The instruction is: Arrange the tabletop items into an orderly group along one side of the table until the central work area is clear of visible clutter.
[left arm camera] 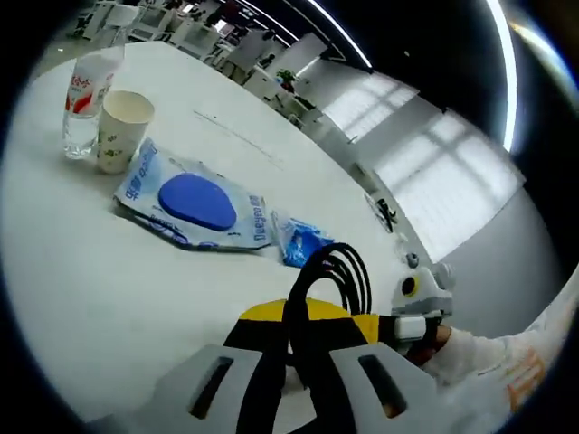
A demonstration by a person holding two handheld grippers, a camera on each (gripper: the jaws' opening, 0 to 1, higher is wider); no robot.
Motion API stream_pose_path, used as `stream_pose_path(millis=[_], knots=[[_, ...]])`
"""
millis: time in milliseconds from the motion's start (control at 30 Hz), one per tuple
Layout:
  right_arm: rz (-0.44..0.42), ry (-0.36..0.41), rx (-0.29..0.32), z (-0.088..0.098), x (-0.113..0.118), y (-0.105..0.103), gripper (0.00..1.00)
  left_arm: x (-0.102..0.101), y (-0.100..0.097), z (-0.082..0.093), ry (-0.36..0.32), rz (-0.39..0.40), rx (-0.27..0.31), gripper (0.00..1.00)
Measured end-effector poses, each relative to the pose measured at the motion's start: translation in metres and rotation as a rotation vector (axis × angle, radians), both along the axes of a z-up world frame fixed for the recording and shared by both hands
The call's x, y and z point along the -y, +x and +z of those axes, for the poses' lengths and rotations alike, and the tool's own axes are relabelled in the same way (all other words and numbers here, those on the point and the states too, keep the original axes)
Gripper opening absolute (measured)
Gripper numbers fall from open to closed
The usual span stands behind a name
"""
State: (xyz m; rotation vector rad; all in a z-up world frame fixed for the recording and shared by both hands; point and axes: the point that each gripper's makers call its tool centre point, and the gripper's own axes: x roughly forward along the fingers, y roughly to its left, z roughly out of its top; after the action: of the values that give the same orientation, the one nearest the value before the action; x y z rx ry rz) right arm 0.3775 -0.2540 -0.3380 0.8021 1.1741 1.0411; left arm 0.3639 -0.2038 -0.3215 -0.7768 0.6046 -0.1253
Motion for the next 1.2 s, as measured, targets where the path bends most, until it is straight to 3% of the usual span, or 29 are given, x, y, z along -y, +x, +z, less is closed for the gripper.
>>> stream_pose_path(millis=[100,300,367,467,667,800,933,1033,1133,1200], knots=[[0.062,-0.069,0.109,-0.004,0.01,0.0,0.01,0.013,-0.004,-0.006,0.033,-0.048,-0.014,0.02],[-0.017,-0.013,0.07,0.008,0.019,0.013,0.0,0.01,-0.002,-0.013,0.078,-0.074,0.018,0.07],[-0.05,-0.01,0.06,0.008,0.025,0.02,0.0,0.003,-0.002,-0.012,0.107,-0.06,0.034,0.12],[-0.123,-0.011,0.039,0.004,0.038,0.034,0.0,-0.008,-0.008,-0.013,0.092,-0.02,0.026,0.19],[-0.144,-0.027,0.041,-0.003,0.061,0.049,0.0,-0.025,-0.021,-0.017,0.072,0.06,0.014,0.17],[-0.152,-0.027,0.077,-0.008,0.066,0.062,0.0,-0.039,-0.03,-0.019,0.078,0.099,0.018,0.17],[-0.145,-0.034,0.058,-0.017,0.067,0.067,0.0,-0.054,-0.041,-0.029,0.09,0.141,-0.009,0.15],[-0.139,-0.055,0.083,-0.023,0.066,0.071,0.0,-0.061,-0.045,-0.029,0.091,0.164,-0.008,0.15],[-0.184,-0.13,0.057,-0.04,0.073,0.074,0.0,-0.068,-0.048,-0.029,0.086,0.192,-0.008,0.15],[-0.201,-0.188,0.072,-0.05,0.08,0.076,0.0,-0.073,-0.051,-0.03,0.093,0.204,-0.016,0.15]])
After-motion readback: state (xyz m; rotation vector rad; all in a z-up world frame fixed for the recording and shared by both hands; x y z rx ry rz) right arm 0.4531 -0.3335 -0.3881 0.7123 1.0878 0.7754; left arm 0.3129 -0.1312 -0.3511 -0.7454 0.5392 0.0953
